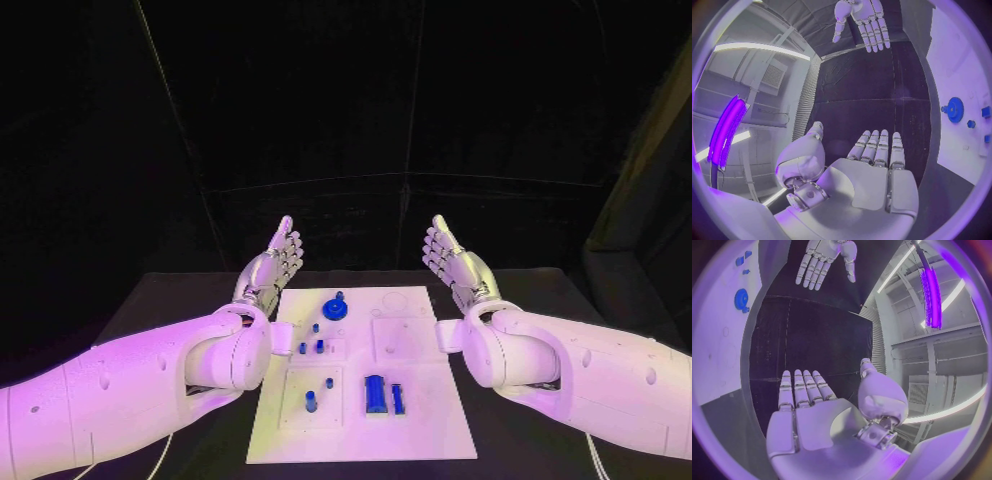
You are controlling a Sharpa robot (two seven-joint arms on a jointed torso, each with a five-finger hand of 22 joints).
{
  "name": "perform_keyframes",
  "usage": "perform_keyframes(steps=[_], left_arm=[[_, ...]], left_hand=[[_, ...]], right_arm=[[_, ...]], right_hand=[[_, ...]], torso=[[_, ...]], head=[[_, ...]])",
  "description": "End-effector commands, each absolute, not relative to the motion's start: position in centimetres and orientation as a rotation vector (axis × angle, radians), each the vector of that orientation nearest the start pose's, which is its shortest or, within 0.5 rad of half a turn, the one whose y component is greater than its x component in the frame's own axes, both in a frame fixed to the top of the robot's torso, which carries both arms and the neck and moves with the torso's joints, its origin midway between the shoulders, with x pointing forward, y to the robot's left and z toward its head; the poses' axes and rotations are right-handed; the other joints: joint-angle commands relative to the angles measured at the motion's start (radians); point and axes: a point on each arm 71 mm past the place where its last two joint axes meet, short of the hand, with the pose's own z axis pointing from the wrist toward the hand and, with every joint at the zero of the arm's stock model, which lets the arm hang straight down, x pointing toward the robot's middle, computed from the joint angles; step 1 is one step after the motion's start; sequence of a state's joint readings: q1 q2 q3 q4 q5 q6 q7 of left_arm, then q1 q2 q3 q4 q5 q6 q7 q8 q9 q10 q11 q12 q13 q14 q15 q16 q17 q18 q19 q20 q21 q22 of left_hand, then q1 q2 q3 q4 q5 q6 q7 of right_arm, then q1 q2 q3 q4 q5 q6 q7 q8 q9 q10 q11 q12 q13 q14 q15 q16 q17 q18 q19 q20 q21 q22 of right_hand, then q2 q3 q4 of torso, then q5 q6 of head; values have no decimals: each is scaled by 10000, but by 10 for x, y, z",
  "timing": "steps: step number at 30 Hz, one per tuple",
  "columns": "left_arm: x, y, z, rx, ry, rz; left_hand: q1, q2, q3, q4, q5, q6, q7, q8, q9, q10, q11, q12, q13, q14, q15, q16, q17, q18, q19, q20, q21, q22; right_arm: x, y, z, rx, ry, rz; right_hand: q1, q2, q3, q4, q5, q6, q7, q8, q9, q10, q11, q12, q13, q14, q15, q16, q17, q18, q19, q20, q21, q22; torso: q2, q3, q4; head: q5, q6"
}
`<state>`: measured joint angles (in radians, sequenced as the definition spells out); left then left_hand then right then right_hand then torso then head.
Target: Assemble the parts on the task board
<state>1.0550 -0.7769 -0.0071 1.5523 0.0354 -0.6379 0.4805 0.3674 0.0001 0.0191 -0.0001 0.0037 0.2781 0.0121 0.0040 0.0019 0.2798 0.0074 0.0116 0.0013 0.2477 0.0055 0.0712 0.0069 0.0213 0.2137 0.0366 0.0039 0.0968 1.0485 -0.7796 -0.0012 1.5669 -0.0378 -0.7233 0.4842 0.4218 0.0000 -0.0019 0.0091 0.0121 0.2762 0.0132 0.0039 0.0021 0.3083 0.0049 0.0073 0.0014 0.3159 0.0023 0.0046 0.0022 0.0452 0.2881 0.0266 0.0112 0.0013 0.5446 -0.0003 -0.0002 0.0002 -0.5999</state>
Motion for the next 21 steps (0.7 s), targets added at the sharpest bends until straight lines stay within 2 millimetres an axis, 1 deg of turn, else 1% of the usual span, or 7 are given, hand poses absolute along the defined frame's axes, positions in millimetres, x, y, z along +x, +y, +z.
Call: perform_keyframes(steps=[1, 4, 10, 20, 21], left_arm=[[462, 193, -224, -12089, 12198, -12311], [462, 192, -224, -12089, 12178, -12289], [462, 192, -224, -12089, 12178, -12289], [462, 192, -224, -12089, 12178, -12289], [462, 192, -224, -12089, 12178, -12289]], left_hand=[[-1172, -1, -191, 1, -37, -887, -121, -40, -19, -892, -74, -116, -13, -784, -55, -712, -69, -213, -674, -366, -39, -968], [-1506, -1, -191, 1, -37, -1138, -121, -40, -19, -1142, -74, -116, -13, -1016, -55, -712, -69, -213, -870, -366, -39, -968], [-1956, -1, -191, 1, -37, -1484, -121, -40, -19, -1488, -74, -116, -13, -1318, -55, -712, -69, -213, -1135, -366, -39, -968], [-2509, -1, -191, 1, -37, -1896, -121, -40, -19, -1887, -74, -116, -13, -1660, -55, -712, -69, -213, -1436, -366, -39, -968], [-2568, -1, -191, 1, -37, -1935, -121, -40, -19, -1942, -74, -116, -13, -1709, -55, -712, -69, -213, -2137, -366, -39, -968]], right_arm=[[462, -192, -224, 12089, 12178, 12289], [462, -192, -224, 12089, 12178, 12289], [462, -192, -224, 12089, 12178, 12289], [462, -192, -224, 12089, 12178, 12289], [462, -192, -224, 12089, 12178, 12289]], right_hand=[[-1345, 0, 19, -91, -121, -877, -132, -39, -21, -984, -49, -73, -14, -1004, -23, -46, -22, -452, -924, -266, -112, -13], [-1726, 0, 19, -91, -121, -1128, -132, -39, -21, -1264, -49, -73, -14, -1290, -23, -46, -22, -452, -1183, -266, -112, -13], [-2237, 0, 19, -91, -121, -1465, -132, -39, -21, -1635, -49, -73, -14, -1677, -23, -46, -22, -452, -1534, -266, -112, -13], [-2874, 0, 19, -91, -121, -1863, -132, -39, -21, -2092, -49, -73, -14, -2145, -23, -46, -22, -452, -1948, -266, -112, -13], [-2922, 0, 19, -91, -121, -1898, -132, -39, -21, -2141, -49, -73, -14, -2193, -23, -46, -22, -452, -1991, -266, -112, -13]], torso=[[-4, 3, 2], [-4, 3, 2], [-4, 3, 2], [-4, 3, 2], [-4, 3, 2]], head=[[-2, -1], [-2, -1], [-2, -1], [-2, -1], [-2, -1]])
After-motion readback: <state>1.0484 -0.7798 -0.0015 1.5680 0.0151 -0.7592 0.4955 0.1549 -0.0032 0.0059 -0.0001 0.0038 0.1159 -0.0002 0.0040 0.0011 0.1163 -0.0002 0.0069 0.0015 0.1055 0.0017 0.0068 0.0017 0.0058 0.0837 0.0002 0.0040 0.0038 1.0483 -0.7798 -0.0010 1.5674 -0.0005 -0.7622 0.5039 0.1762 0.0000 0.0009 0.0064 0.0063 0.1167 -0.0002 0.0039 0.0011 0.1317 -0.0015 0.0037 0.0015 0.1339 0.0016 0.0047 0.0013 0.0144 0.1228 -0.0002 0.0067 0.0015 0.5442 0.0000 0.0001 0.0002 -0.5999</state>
